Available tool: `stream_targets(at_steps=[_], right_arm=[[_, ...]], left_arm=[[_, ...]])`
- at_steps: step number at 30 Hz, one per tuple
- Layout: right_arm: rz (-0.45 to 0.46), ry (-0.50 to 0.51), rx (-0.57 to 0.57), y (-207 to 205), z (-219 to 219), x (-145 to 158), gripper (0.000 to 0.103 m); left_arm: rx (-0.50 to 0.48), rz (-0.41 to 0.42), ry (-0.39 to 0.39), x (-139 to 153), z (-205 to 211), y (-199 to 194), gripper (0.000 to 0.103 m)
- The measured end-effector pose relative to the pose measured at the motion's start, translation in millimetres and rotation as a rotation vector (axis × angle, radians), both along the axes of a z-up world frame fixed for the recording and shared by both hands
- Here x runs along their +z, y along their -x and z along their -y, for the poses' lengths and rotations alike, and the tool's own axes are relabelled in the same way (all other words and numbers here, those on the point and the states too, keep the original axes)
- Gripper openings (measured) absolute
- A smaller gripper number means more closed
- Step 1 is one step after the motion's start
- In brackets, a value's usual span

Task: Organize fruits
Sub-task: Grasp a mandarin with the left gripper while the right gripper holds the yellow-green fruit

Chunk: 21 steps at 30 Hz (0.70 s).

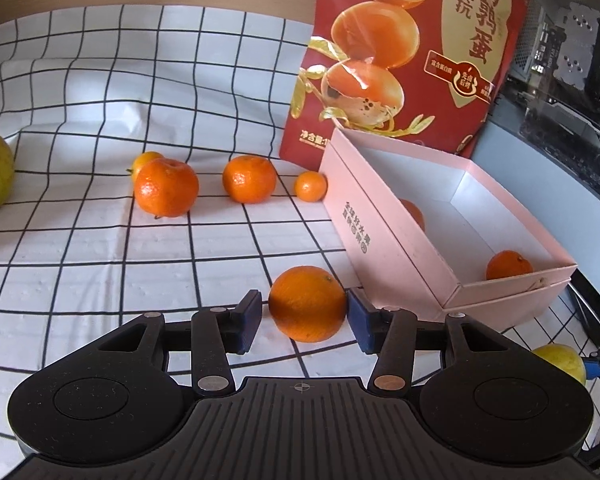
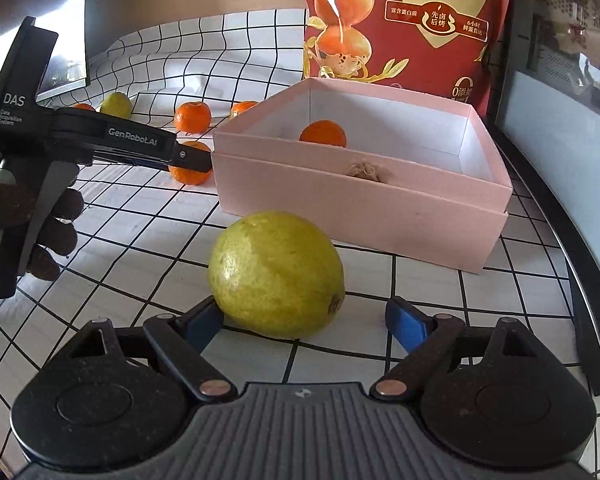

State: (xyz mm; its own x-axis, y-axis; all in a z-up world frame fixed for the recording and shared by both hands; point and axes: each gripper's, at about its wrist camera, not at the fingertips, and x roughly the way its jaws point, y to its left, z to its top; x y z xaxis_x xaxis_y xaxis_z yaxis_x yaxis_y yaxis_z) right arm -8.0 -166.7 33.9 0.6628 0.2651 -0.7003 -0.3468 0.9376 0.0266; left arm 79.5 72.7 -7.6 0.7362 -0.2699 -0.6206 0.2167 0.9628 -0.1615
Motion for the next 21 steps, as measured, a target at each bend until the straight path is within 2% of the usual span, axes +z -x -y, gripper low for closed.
stream_targets(at_steps=[2, 6, 13, 21], right_arm=[[0.000, 0.001, 0.000, 0.1, -0.2, -0.1, 0.089], [0.000, 0.001, -0.001, 0.3, -0.5, -0.3, 0.089], [0.000, 0.001, -0.002, 0.6, -0.7, -0.5, 0.090], [-0.003, 0.003, 0.002, 1.5, -2.4, -1.1, 0.091]], left_arm=[[-0.005, -0.003, 0.010, -1.8, 1.0, -2.1, 0.053], [-0.021, 0.002, 0.028, -2.0, 1.7, -3.2, 0.046], [0.013, -0.006, 0.044, 1.8, -3.0, 5.3, 0.046], [-0.003, 0.001, 0.058, 12.9, -6.4, 72.2, 0.046]])
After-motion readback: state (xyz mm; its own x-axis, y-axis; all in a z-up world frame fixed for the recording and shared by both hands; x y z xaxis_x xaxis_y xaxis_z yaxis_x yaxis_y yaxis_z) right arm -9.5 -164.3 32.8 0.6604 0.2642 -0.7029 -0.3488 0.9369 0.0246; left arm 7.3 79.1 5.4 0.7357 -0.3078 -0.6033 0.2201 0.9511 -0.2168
